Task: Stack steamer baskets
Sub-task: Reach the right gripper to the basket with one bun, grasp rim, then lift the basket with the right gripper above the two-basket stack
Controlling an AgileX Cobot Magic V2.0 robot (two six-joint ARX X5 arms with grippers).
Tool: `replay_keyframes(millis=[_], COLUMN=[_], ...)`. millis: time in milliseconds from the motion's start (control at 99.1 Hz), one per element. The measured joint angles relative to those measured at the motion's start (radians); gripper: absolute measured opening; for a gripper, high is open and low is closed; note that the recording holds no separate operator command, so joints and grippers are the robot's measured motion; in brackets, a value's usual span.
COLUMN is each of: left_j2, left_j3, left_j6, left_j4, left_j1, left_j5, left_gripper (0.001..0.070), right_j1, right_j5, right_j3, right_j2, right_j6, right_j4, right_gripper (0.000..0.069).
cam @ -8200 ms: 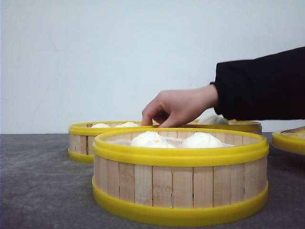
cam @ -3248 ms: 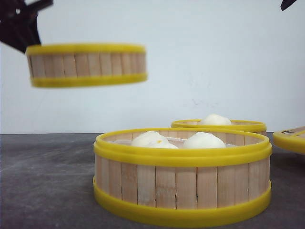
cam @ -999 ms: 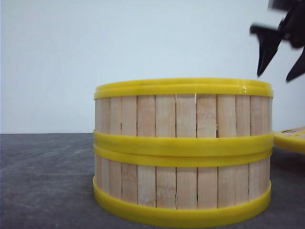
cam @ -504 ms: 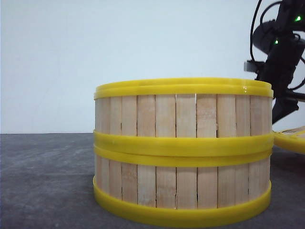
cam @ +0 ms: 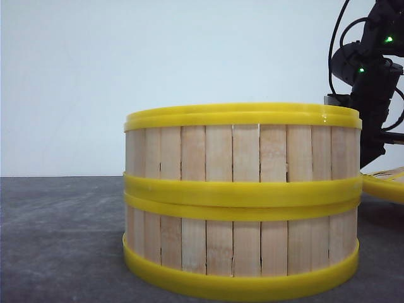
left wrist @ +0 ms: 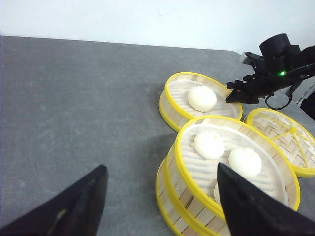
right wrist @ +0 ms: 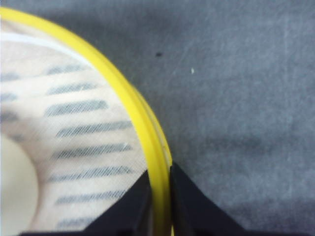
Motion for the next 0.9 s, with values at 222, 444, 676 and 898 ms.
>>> replay_keyframes(millis=[222,444,676,898], left_j2=[0.000,0.000,0.000,0.000], left_j3=[0.000,0.000,0.000,0.000], left_j6=[0.000,0.006,0.029,0.041], left_j4=[-0.012,-0.011,-0.011,-0.011], left_j1=[0.000,0.000,0.000,0.000], left_j5=[-0.014,-0.016,-0.016,-0.017], left_gripper=[0.0427,0.0427,0.0427,0.0427], right_j1=[-0.012,-0.010,0.055,0.180], right_j5=[-0.027,-0.164,-0.237,-0.237], right_j3=[0.103,0.122,0.121,0.099], right_j2=[-0.171,-0.444,-0.657,-0.681], right_j6=[-0.036,-0.137,-0.217,-0.257], right_j4=[-0.087,-0.248,-0.417,-0.487], right_gripper=[0.0029,0.0027,0.0027,0.0027])
